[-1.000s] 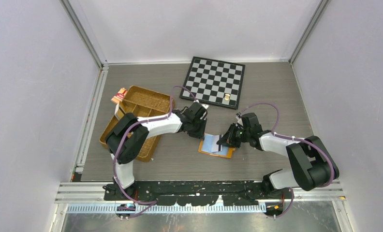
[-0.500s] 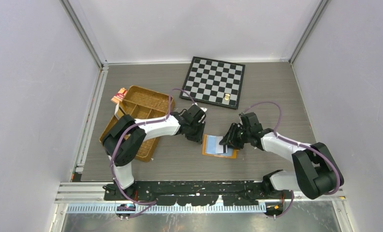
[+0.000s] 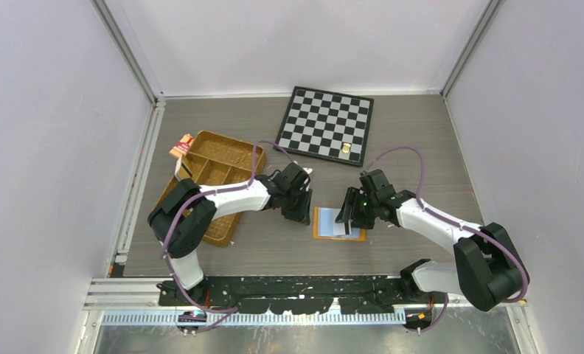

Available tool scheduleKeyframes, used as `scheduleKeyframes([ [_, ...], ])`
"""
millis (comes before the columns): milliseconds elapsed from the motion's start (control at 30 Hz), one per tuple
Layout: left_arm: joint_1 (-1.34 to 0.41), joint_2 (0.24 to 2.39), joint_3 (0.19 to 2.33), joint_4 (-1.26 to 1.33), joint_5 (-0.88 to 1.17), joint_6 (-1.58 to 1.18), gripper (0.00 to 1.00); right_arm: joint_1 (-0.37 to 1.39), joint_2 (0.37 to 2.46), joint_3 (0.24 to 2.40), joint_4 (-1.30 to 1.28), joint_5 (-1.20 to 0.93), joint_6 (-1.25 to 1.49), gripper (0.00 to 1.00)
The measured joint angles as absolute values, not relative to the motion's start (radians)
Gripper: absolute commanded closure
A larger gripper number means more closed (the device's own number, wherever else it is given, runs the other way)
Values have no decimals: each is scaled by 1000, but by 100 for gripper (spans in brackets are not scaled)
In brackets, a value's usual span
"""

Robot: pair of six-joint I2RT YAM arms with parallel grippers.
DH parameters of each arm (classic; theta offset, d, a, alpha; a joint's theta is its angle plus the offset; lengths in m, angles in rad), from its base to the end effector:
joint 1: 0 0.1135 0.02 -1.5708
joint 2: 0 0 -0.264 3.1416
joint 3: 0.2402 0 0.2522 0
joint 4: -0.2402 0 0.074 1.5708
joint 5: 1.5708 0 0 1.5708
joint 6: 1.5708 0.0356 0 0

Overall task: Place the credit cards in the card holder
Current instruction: Insert the credit card into the card holder.

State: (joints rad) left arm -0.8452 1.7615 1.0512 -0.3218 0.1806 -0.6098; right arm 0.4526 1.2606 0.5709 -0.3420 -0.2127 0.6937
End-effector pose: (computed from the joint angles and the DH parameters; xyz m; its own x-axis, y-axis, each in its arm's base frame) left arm 0.2280 -0.2667 0.1649 -0.9234 0.1921 -0.3323 0.3272 0.8464 -0.4202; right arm 0.1967 0.1040 0.1619 -0.9290 0.2432 -0.2789 0.0899 0.8794 0.4675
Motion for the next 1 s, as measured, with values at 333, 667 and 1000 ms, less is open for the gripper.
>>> scheduleKeyframes([
  [333,-859,1782,1031,-242,239,-660,77,482,1254,577,-374,-176,680,47],
  [667,-859,1811,1029,-194,277,-678,82,522,1288,579,-323,-191,696,52],
  [1000,-859,1815,1026,-181,284,-677,84,559,1327,599,-285,-193,705,54],
])
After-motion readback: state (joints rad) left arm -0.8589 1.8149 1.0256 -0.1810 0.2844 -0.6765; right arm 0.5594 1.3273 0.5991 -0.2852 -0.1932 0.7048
